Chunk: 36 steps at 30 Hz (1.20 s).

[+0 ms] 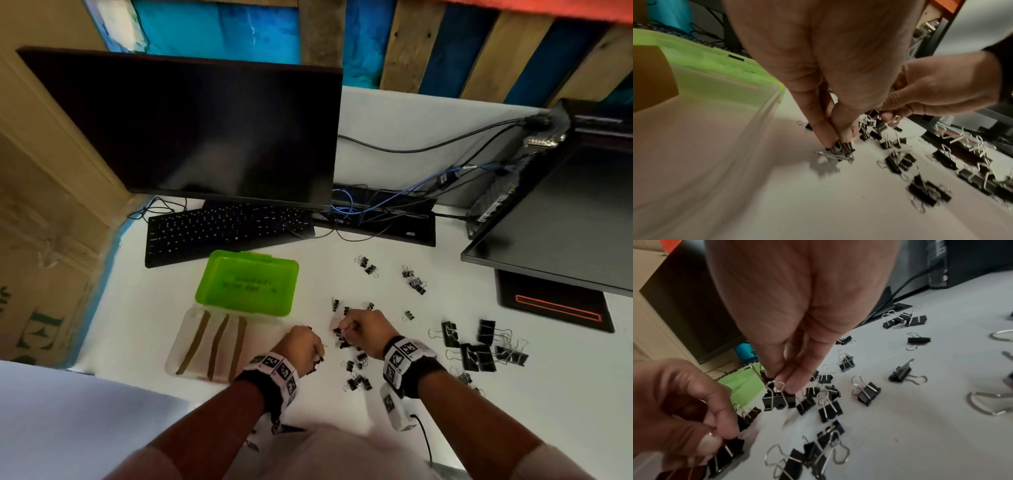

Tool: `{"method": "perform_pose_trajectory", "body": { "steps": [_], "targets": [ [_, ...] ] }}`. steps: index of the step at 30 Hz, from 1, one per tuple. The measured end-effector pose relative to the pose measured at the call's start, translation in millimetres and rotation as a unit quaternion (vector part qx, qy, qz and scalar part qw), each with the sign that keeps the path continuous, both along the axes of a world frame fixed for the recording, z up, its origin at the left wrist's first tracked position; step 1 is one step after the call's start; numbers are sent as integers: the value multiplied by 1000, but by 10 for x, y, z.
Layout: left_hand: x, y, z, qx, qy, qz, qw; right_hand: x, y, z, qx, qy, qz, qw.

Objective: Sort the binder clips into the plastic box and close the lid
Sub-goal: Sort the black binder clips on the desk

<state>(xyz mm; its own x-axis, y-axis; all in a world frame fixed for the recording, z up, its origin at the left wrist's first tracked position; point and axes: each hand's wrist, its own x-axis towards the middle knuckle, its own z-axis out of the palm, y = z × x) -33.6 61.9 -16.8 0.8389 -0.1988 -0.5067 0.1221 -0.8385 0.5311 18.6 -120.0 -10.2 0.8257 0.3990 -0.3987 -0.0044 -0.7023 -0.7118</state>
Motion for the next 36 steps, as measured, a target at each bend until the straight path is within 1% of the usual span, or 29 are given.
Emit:
{"method": "perform_pose_trajectory", "body": {
  "steps": [3,9,13,17,19,21,23,28,32,36],
  "targets": [
    [114,-32,64,-9,-38,20,999,-3,-87,20,16,8,-19,1000],
    [431,-275,205,-33,-66,20,997,63,-320,124,45,-12,-53,997],
    [696,-523,310,-55,-83,-18,995,215,-580,225,41,-42,-89,994],
    [1041,-766,409,-80,-87,-40,992,451,-910,319,20,-84,-169,982],
    [1201,-879,421,-81,-94,-33,992,558,-1065,305,0,-101,-206,973],
    [1325,-987,410,-91,-90,-10,992,634,-1166,282,-18,-102,-226,969],
    [1414,-1108,370,-92,-86,6,992,691,-1212,240,-36,-92,-223,970],
    [1493,-1410,182,-93,-65,0,994,801,-1234,98,-94,-71,-156,981],
    [1536,-1526,45,-93,-52,-15,994,908,-1241,52,-119,-65,-151,979],
    [1586,-1570,-55,-101,-55,-34,993,954,-1265,4,-124,-33,-146,981]
  ]
}}
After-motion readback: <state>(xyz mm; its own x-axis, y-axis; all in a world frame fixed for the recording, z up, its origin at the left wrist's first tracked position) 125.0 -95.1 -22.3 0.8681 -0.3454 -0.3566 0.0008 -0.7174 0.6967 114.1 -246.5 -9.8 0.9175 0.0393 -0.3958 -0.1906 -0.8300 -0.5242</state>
